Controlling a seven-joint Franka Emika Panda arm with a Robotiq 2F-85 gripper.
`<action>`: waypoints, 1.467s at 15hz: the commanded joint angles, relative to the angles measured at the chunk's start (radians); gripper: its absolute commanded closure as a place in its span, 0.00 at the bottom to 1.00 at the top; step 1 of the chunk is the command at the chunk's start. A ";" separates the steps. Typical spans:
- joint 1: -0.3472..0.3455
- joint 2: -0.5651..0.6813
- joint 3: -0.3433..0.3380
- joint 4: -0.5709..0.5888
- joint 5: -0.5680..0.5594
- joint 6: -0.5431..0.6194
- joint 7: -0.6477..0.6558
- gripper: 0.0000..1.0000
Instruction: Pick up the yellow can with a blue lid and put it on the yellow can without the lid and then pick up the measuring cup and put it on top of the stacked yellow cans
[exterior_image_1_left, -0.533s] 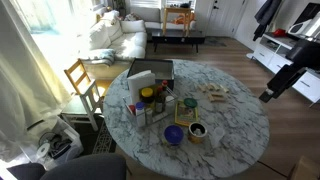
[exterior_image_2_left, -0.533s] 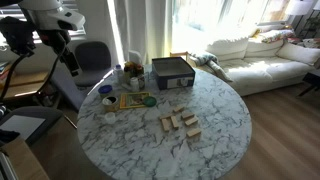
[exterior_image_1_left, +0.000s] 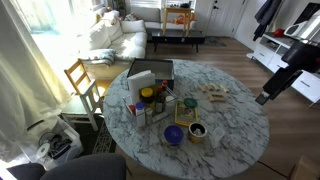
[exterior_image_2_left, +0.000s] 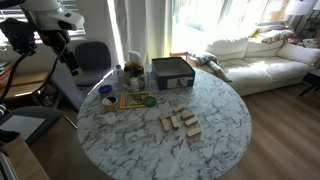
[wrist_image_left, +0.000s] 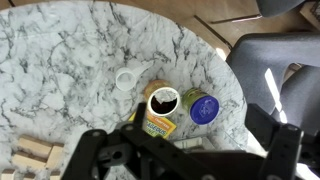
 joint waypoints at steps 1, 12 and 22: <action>0.037 0.103 0.110 0.004 0.004 0.112 0.061 0.00; 0.071 0.421 0.324 0.055 -0.204 0.486 0.394 0.00; 0.087 0.526 0.327 0.105 -0.205 0.514 0.396 0.00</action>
